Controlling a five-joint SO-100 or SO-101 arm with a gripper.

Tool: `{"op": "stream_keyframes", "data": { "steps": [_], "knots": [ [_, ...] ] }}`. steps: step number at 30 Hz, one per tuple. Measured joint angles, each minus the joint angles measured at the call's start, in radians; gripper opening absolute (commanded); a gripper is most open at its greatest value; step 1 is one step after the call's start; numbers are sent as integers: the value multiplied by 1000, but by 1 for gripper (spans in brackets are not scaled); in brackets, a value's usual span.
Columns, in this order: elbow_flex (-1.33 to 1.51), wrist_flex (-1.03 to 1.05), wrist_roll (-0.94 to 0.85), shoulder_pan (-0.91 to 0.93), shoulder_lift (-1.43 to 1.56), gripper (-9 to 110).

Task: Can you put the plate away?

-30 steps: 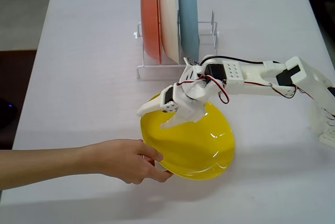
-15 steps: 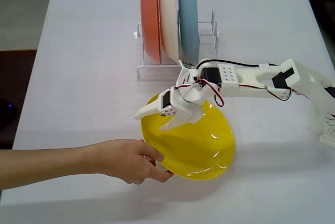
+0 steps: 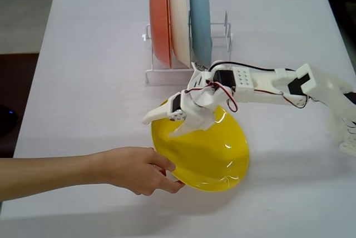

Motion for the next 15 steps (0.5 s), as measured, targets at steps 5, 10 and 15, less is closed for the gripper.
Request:
{"op": "stream_keyframes", "data": {
  "steps": [5,10,15],
  "knots": [
    [-32,0,15,0,-25,35],
    [-77,20,44,0,-25,21],
    [-149,115,84,8,-20,8]
  ]
}}
